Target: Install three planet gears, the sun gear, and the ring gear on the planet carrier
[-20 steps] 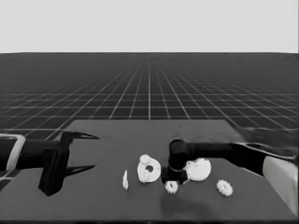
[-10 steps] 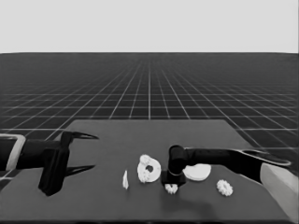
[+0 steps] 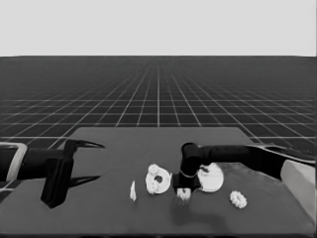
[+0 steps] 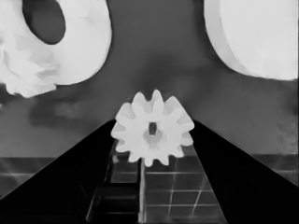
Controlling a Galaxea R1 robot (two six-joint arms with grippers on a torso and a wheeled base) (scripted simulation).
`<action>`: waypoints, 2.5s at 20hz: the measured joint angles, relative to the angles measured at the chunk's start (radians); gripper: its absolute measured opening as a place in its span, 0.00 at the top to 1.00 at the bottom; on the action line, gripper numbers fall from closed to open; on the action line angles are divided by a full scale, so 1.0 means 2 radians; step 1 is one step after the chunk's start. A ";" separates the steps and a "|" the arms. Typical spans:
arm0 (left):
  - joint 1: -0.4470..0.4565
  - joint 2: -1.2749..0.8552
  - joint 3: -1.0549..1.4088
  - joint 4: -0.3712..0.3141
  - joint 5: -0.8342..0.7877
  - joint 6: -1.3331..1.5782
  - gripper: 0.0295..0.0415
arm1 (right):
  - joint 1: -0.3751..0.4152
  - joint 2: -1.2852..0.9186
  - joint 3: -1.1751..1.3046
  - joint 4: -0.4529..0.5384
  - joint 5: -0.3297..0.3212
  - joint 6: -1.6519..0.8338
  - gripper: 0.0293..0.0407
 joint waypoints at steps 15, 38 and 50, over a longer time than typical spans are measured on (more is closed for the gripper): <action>0.000 0.000 0.000 0.000 0.000 0.000 0.25 | 0.068 0.117 -0.230 0.070 0.024 -0.110 0.83; 0.000 0.000 0.000 0.000 0.000 0.000 0.25 | -0.009 0.135 -0.289 -0.003 0.052 -0.145 0.19; 0.000 0.000 0.000 0.000 0.000 0.000 0.25 | 0.062 -0.168 0.071 0.063 0.026 -0.115 0.19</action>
